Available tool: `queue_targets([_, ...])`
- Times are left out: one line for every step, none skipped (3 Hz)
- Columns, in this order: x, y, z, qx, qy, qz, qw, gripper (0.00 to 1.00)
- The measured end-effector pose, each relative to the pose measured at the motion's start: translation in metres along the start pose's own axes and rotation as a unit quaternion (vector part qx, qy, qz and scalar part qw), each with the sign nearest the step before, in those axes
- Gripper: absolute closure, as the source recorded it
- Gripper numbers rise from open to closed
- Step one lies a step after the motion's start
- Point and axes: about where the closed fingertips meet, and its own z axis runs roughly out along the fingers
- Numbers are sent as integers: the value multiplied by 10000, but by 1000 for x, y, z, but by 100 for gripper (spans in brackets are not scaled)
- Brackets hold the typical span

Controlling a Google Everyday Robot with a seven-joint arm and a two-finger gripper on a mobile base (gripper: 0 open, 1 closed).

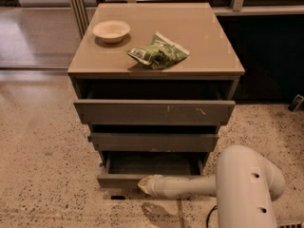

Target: Close bottom drawer

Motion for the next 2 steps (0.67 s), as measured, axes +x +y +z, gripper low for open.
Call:
queue_targets([0,0,0,1,0,0,10000,100])
queue_targets([5,-13,7,220,62,-26,9997,100])
